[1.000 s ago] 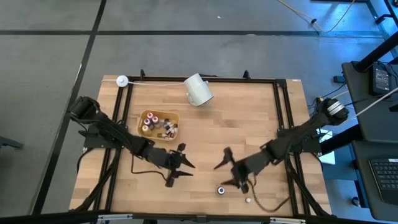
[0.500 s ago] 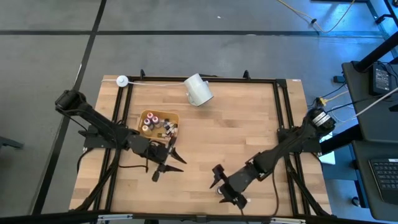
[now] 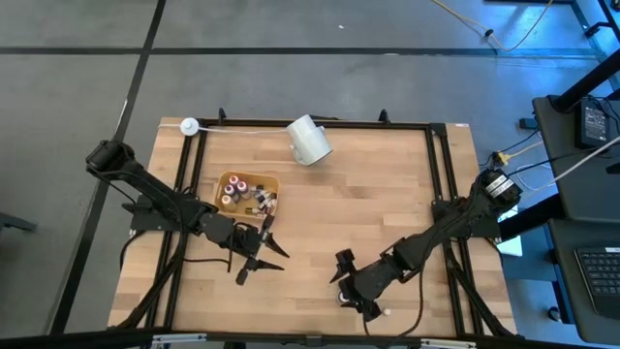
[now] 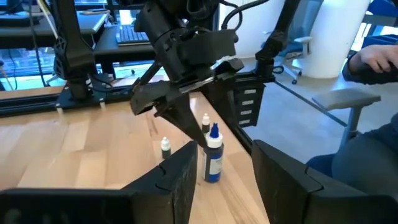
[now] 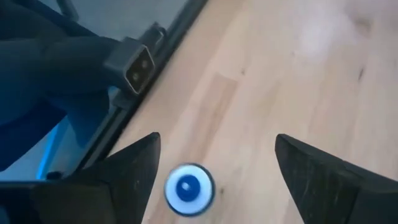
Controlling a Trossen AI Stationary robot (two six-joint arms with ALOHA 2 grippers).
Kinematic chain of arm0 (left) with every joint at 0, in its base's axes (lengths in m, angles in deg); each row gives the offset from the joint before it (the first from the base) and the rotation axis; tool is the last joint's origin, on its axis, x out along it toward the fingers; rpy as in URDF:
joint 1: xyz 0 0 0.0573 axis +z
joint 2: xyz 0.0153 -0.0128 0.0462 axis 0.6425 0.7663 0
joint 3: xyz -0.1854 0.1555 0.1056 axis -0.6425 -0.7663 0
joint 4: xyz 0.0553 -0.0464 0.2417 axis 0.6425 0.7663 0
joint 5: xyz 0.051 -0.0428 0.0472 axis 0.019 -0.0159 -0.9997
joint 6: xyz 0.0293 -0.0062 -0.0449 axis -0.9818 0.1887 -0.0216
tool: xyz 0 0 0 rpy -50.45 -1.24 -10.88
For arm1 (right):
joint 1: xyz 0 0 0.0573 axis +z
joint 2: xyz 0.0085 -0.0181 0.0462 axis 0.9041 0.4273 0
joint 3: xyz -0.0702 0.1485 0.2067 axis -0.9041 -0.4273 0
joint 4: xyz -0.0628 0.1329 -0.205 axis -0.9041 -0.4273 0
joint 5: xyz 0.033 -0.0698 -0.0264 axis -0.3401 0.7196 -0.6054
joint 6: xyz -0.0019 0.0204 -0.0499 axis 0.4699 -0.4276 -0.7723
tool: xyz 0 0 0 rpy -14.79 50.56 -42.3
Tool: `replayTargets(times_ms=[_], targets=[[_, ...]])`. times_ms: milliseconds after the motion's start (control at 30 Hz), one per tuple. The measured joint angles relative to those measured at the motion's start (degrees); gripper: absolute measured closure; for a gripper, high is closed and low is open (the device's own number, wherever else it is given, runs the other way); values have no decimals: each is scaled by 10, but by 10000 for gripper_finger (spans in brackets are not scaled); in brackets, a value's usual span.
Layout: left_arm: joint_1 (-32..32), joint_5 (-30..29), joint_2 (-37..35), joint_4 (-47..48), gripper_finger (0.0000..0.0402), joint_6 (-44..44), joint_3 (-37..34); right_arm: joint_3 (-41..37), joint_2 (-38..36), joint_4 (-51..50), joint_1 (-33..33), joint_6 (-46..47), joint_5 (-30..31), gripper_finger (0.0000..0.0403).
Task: Pick & Place food coloring
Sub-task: Put the large blue food coloring bottle into the bin
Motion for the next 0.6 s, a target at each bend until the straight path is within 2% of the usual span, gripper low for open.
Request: replayTargets(times_ms=[467,600], targets=[[0,0,0,38,256,9,0,-1,25,-24,3,30,-13,87],[0,0,0,38,256,9,0,-1,46,-20,6,34,-13,107]])
